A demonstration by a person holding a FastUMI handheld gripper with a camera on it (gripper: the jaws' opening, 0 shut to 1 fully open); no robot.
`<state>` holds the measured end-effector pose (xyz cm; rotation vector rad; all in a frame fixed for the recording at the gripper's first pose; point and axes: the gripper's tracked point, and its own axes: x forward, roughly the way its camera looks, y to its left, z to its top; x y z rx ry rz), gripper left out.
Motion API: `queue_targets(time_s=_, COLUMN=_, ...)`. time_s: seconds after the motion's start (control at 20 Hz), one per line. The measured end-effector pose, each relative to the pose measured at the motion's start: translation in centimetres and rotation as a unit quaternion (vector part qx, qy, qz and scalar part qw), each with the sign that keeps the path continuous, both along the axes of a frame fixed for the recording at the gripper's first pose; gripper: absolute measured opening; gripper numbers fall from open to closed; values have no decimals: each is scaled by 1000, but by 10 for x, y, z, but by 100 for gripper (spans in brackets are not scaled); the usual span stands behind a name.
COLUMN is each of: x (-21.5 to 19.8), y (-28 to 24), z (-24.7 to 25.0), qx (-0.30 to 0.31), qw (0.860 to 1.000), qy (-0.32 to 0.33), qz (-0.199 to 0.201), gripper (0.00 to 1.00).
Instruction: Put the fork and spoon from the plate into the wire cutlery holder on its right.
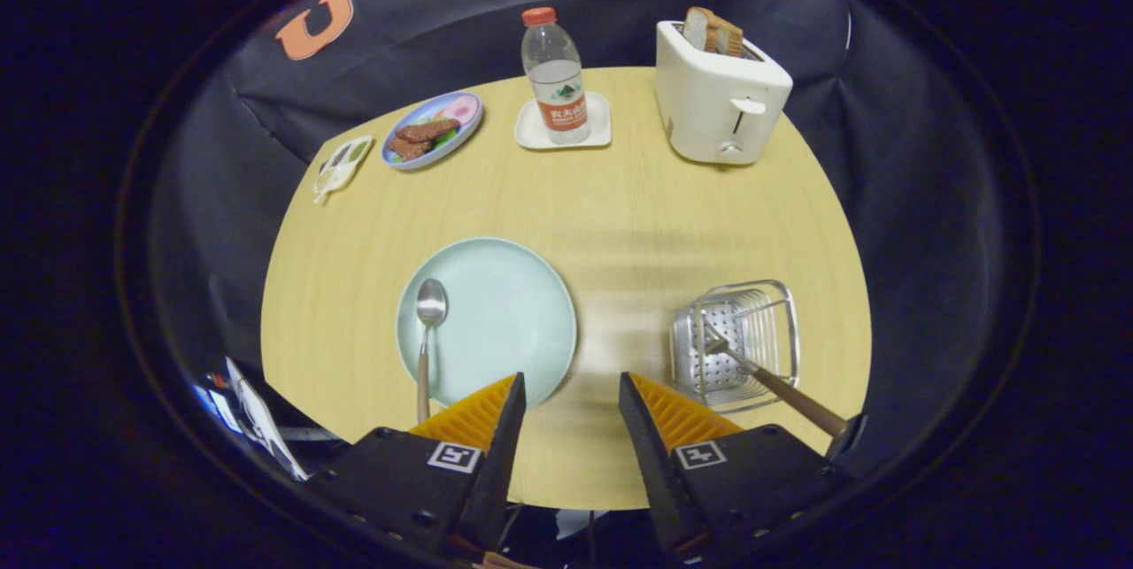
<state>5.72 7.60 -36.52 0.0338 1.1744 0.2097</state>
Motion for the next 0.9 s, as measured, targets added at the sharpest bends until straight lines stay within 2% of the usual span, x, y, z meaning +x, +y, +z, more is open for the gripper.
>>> queue_targets(time_s=0.1, x=0, y=15, z=-7, qx=2, qw=1000, qy=-21, qz=-1, gripper=74)
queue_targets(time_s=0.15, x=-2, y=23, z=-12, qx=4, qw=1000, qy=-26, qz=-1, gripper=76)
queue_targets(time_s=0.35, x=-12, y=53, z=-32, qx=13, qw=1000, qy=-21, qz=-4, gripper=93)
queue_targets(time_s=0.5, x=-17, y=76, z=-44, qx=31, qw=999, qy=-32, qz=-1, gripper=96)
queue_targets(time_s=0.7, x=-19, y=107, z=-52, qx=65, qw=995, qy=-72, qz=2, gripper=96)
queue_targets(time_s=0.9, x=-10, y=124, z=-61, qx=43, qw=992, qy=-119, qz=-1, gripper=91)
